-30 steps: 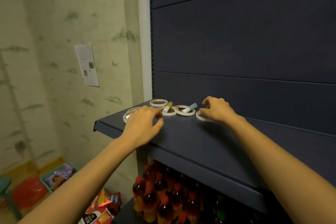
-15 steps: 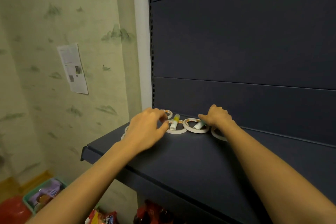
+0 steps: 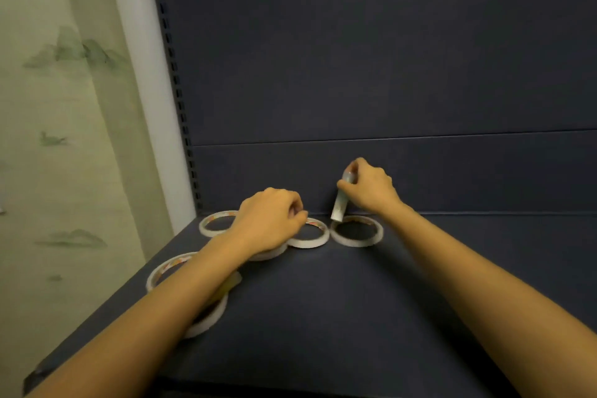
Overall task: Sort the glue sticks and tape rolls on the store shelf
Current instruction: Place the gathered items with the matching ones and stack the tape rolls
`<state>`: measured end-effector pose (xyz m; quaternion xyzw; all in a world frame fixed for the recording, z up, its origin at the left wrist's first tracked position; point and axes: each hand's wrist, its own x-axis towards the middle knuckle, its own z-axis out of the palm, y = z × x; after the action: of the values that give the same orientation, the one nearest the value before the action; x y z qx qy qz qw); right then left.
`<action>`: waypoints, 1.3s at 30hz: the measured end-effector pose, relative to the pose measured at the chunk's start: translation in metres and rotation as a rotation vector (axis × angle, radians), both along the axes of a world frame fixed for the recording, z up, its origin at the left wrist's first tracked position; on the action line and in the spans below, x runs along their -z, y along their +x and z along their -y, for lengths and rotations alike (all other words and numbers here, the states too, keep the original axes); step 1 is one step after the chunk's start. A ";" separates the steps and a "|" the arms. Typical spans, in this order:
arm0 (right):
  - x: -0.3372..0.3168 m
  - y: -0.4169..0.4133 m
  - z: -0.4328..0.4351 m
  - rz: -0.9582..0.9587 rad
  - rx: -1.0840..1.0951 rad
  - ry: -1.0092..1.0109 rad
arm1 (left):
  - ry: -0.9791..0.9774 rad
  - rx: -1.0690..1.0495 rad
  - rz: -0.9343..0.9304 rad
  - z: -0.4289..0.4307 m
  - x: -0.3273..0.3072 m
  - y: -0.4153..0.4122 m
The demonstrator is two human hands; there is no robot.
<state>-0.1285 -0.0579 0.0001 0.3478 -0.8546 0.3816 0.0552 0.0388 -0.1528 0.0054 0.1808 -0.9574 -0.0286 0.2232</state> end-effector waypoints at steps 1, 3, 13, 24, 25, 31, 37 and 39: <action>-0.002 -0.001 -0.013 -0.012 0.025 -0.022 | 0.019 0.020 0.024 -0.001 0.001 -0.013; -0.006 0.000 -0.040 -0.024 0.070 -0.049 | 0.021 0.050 0.082 -0.004 0.005 -0.040; -0.001 0.018 -0.151 -0.094 0.265 -0.085 | -0.135 -0.004 0.484 -0.016 0.022 -0.134; 0.011 0.009 -0.266 -0.127 0.471 -0.118 | -0.157 0.084 0.433 -0.083 0.005 -0.157; 0.011 0.008 -0.279 -0.126 0.483 -0.123 | -0.120 0.118 0.395 -0.096 0.002 -0.160; 0.017 0.001 -0.379 -0.173 0.521 -0.108 | 0.124 0.305 0.280 -0.188 0.000 -0.174; 0.019 -0.011 -0.488 -0.215 0.606 -0.039 | 0.255 0.390 0.196 -0.297 0.006 -0.184; 0.020 -0.016 -0.522 -0.216 0.623 -0.030 | 0.307 0.428 0.180 -0.330 0.007 -0.188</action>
<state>-0.1441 0.4637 -0.0199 0.1073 -0.9033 0.3199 0.2649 -0.1492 0.1772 -0.0012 0.0079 -0.9743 -0.2038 0.0962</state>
